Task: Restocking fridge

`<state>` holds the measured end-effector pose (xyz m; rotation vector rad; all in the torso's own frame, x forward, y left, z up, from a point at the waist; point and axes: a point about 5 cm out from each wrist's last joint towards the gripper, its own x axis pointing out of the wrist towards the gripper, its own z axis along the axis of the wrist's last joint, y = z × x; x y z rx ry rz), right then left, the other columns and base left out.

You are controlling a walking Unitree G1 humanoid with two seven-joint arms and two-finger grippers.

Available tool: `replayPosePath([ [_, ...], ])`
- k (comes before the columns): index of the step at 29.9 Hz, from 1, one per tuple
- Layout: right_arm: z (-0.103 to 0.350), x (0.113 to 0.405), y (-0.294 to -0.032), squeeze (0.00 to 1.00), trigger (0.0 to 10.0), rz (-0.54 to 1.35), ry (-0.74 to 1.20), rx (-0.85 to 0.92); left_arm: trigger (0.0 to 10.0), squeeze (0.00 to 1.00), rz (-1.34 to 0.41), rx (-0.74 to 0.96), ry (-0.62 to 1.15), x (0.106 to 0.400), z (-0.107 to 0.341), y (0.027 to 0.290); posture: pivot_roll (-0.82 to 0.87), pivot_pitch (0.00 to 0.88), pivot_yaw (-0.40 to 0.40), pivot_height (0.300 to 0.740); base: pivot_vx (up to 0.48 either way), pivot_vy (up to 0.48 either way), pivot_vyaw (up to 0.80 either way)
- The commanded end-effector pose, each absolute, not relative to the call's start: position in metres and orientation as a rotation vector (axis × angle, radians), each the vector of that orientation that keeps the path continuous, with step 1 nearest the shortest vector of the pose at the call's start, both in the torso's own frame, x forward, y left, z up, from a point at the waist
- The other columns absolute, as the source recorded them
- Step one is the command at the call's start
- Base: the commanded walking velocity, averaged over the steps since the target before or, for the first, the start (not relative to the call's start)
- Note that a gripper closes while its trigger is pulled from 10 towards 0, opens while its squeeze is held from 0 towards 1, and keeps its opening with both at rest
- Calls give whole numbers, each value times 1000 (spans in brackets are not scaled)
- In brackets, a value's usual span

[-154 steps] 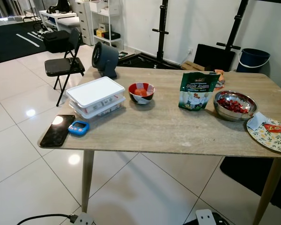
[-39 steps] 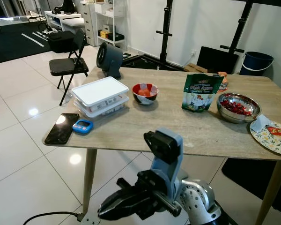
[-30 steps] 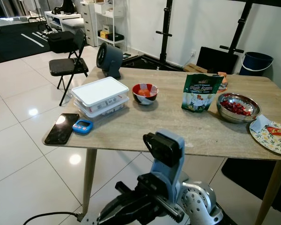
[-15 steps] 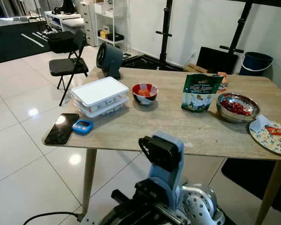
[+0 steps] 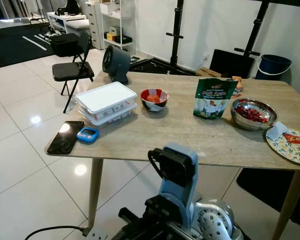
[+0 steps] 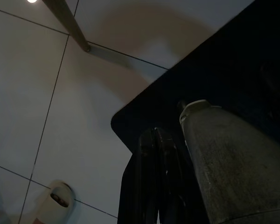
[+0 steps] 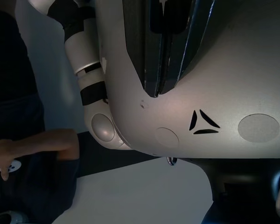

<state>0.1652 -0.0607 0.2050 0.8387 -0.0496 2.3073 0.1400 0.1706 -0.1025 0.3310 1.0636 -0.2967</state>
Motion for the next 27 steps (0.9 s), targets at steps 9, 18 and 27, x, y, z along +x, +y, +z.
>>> replayPosePath([
  [9,210,155,-62,0,9882,2348,-42,861,10000,0,-333,354,1148,118,-110,173,-12,7,-11,740,0,0,0],
  [18,211,149,-61,0,4706,2344,-33,901,10000,0,-339,359,1152,116,-110,173,-22,15,-1,740,0,0,0],
  [27,212,145,-61,0,4275,2345,-27,913,10000,0,-339,361,1155,115,-111,175,-23,24,4,740,0,0,0],
])
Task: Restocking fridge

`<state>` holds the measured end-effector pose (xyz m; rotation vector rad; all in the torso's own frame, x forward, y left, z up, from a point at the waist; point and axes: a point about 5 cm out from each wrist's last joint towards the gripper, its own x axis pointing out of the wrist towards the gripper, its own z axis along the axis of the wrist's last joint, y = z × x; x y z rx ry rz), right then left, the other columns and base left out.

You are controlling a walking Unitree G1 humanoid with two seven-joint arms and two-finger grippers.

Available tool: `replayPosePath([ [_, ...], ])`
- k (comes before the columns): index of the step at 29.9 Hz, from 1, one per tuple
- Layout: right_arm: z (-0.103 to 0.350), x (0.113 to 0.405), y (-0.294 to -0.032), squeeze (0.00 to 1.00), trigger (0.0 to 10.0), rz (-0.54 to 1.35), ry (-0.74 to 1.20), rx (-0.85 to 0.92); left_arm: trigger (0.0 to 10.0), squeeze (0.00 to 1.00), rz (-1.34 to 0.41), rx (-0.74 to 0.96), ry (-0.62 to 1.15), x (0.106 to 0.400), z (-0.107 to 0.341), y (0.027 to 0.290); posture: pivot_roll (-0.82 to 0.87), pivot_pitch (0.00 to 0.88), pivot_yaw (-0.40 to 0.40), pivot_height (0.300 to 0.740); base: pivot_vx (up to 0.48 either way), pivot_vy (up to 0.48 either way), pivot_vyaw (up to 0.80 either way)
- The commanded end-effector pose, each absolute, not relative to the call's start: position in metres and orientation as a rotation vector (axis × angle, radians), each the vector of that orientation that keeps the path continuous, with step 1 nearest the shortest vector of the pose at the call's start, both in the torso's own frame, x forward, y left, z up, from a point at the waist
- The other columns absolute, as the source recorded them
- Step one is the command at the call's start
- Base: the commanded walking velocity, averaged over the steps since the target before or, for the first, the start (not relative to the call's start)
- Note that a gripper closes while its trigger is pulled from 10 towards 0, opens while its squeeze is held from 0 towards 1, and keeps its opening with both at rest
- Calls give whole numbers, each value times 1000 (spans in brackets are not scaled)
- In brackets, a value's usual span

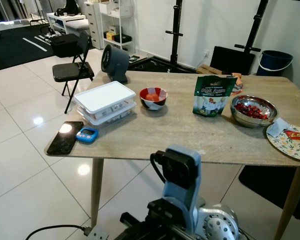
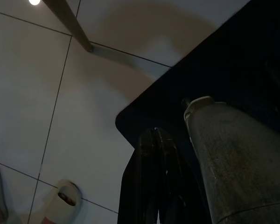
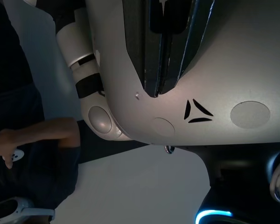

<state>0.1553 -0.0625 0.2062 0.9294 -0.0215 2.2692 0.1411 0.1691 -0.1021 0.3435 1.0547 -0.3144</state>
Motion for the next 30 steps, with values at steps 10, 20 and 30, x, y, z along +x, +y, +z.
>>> replayPosePath([
  [10,213,140,-59,0,2824,2342,-19,947,10000,0,-342,368,1156,114,-111,177,-24,30,11,740,0,0,0],
  [20,214,139,-58,0,3255,2323,-34,964,10000,0,-347,376,1149,116,-110,178,-12,18,10,740,0,0,0],
  [30,214,137,-57,0,3333,2316,-40,971,10000,0,-343,392,1142,120,-108,183,-6,5,14,740,0,0,0],
])
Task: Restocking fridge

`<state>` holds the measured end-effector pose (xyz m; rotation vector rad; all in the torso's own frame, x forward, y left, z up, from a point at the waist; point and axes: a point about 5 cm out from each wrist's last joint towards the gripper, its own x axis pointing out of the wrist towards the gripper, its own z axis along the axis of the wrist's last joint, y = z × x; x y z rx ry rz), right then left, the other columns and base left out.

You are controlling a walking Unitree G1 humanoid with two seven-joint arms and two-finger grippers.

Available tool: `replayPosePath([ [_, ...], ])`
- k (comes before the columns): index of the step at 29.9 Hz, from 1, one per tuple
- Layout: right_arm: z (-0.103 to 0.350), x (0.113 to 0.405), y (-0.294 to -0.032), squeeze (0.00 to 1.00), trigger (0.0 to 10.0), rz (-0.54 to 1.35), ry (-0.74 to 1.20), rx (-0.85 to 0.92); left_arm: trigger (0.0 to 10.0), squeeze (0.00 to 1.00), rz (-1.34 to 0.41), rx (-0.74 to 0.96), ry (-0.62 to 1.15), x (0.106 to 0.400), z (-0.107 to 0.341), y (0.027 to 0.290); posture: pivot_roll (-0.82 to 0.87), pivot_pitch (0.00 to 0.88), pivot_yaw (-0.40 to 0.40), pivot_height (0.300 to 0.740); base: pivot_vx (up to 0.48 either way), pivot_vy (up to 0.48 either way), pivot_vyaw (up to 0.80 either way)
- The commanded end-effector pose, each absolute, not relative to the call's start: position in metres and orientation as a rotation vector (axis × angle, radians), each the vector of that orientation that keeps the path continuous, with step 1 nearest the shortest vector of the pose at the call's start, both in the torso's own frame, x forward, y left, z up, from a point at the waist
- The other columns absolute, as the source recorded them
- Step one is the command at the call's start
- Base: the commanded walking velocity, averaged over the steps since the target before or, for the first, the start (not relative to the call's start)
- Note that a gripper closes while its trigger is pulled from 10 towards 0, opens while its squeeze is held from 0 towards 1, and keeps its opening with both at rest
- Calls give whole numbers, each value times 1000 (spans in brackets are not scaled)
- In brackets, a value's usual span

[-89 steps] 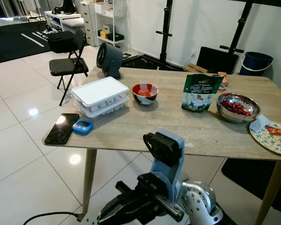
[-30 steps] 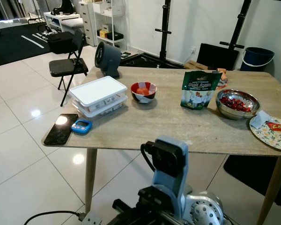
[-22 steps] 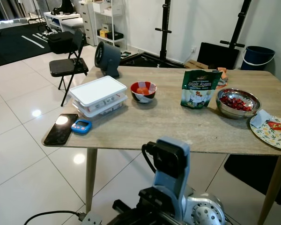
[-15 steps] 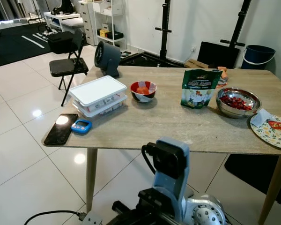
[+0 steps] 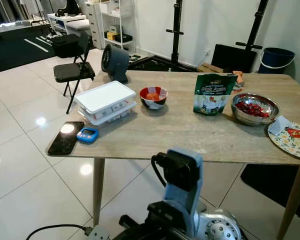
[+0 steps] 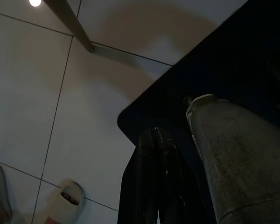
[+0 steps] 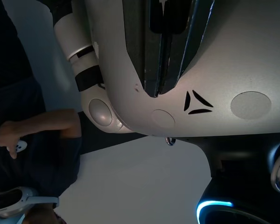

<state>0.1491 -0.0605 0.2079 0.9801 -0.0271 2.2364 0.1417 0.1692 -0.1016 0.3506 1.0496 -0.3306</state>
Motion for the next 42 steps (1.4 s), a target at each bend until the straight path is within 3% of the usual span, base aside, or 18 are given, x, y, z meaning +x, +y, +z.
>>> replayPosePath([
  [1,214,137,-57,0,3333,2316,-40,971,10000,0,-343,392,1142,120,-108,183,-6,5,14,740,0,0,0],
  [20,215,128,-54,0,2980,2283,-53,1016,10000,0,-358,411,1157,115,-109,188,-23,0,36,740,0,0,0],
  [21,215,129,-53,0,3216,2275,-59,1017,10000,0,-357,414,1152,117,-108,190,-22,0,39,740,0,0,0],
  [22,214,131,-54,0,4118,2258,-72,1012,10000,0,-353,418,1147,120,-107,191,-19,0,37,740,0,0,0],
  [23,213,137,-55,0,10000,2228,-93,1000,10000,0,-344,418,1143,122,-106,193,-20,0,36,740,0,0,0],
  [36,182,189,-65,0,10000,1883,-109,936,10000,0,-319,380,1140,121,-108,185,-4,0,0,740,0,0,0],
  [42,148,213,-69,0,10000,1663,-12,760,10000,0,-309,357,1146,118,-109,180,-9,0,-16,740,0,0,0],
])
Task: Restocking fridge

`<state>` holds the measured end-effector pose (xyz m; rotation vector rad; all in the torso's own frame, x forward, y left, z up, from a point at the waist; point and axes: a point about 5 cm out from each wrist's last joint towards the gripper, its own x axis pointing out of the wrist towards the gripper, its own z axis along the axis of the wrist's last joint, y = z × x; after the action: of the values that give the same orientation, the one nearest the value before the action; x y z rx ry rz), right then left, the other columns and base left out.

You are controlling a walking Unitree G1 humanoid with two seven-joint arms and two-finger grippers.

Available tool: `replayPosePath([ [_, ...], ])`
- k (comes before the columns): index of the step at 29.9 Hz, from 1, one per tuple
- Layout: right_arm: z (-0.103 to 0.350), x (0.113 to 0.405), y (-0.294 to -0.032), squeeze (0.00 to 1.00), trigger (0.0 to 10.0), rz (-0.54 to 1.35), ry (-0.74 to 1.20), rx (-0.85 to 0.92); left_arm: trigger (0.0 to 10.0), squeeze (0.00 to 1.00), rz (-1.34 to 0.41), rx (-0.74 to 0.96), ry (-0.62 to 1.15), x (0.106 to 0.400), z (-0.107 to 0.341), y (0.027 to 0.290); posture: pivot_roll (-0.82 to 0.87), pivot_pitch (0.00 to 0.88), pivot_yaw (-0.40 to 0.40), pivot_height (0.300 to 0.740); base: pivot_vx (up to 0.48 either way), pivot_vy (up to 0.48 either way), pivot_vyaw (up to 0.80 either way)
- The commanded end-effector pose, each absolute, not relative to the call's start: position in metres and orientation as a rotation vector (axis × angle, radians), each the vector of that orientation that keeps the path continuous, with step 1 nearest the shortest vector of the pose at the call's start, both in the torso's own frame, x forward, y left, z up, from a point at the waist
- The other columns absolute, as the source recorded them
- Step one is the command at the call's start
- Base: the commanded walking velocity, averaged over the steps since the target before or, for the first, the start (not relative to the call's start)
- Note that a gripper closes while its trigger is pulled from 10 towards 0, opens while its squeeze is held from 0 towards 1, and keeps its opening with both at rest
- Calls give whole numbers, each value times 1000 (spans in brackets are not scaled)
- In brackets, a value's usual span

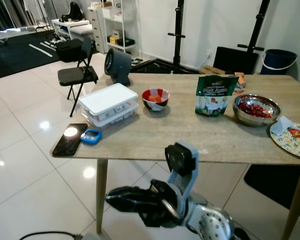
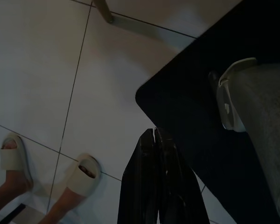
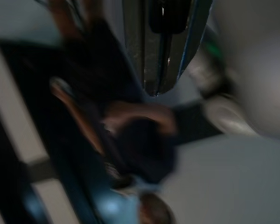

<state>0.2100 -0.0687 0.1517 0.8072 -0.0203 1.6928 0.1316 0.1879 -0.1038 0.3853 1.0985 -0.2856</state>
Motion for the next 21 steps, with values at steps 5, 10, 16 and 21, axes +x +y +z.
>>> replayPosePath([
  [5,90,245,-85,0,10000,1310,173,558,10000,0,-302,347,1146,118,-109,178,-12,0,-23,740,0,0,0],
  [10,27,254,-125,0,10000,956,413,366,10000,0,-288,335,1138,123,-108,178,-15,0,-23,740,0,0,0],
  [16,-11,246,-159,0,10000,683,593,209,10000,0,-283,330,1131,126,-107,176,-16,0,-22,740,0,0,0],
  [21,-46,224,-195,0,10000,393,772,14,10000,0,-280,325,1127,127,-107,175,-22,0,-23,740,0,0,0],
])
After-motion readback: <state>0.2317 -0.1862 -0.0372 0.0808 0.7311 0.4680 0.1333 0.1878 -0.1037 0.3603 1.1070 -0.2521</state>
